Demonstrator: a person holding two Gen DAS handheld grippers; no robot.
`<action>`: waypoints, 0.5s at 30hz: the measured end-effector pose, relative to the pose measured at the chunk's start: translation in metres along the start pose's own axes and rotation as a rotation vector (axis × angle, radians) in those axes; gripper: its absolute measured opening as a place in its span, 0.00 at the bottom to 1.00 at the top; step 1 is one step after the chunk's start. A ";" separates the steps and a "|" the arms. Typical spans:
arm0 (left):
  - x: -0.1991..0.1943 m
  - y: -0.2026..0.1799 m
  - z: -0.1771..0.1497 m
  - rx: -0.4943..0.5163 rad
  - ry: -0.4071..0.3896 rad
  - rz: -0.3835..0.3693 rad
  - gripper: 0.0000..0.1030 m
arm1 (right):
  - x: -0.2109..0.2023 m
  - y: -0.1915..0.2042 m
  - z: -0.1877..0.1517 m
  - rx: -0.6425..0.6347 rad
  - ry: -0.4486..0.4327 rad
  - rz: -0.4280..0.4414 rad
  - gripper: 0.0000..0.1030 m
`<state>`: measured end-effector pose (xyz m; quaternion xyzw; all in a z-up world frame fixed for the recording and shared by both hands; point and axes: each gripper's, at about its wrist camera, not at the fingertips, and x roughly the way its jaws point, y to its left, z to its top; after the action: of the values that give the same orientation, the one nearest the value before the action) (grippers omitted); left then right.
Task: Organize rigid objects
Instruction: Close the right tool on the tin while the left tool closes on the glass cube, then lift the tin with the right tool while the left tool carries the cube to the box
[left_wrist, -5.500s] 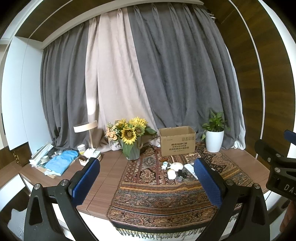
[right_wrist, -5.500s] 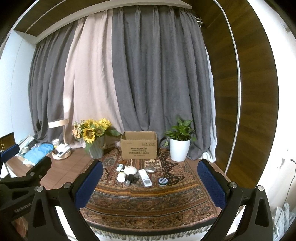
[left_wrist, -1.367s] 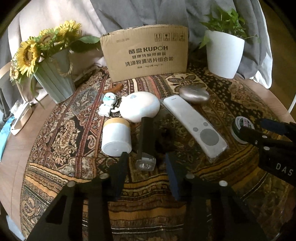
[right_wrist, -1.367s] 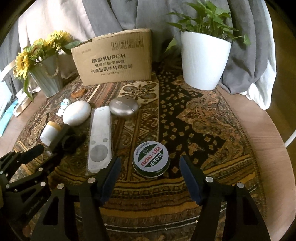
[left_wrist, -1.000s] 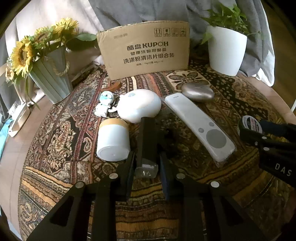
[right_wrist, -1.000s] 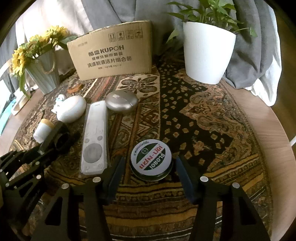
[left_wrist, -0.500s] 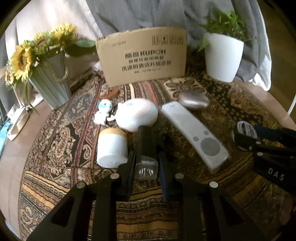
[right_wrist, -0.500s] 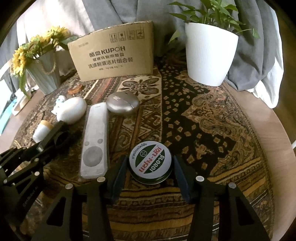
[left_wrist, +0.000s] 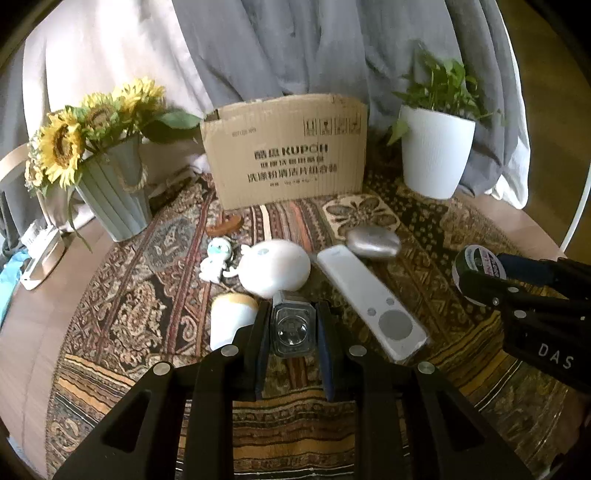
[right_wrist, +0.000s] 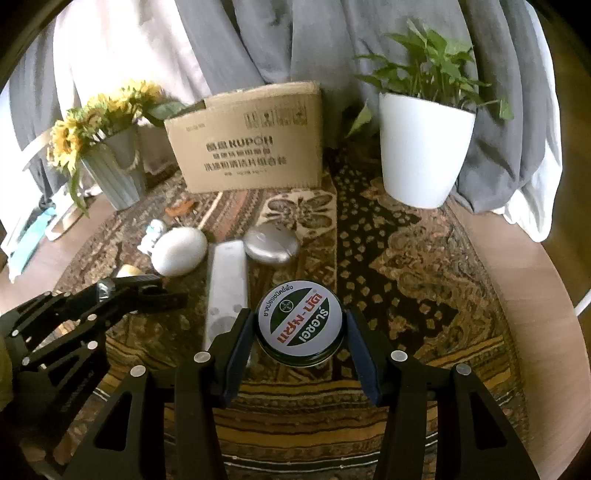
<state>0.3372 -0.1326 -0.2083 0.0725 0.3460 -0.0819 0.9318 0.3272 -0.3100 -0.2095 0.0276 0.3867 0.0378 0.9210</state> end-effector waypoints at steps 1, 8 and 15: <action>-0.002 0.001 0.002 -0.002 -0.005 0.000 0.23 | -0.003 0.000 0.002 0.000 -0.006 0.004 0.50; -0.023 0.008 0.023 -0.030 -0.054 -0.003 0.23 | -0.023 0.006 0.018 -0.005 -0.053 0.024 0.50; -0.047 0.019 0.049 -0.055 -0.123 0.003 0.23 | -0.047 0.015 0.043 -0.020 -0.125 0.043 0.50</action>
<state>0.3375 -0.1184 -0.1391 0.0421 0.2899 -0.0750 0.9532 0.3245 -0.3000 -0.1448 0.0289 0.3272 0.0598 0.9426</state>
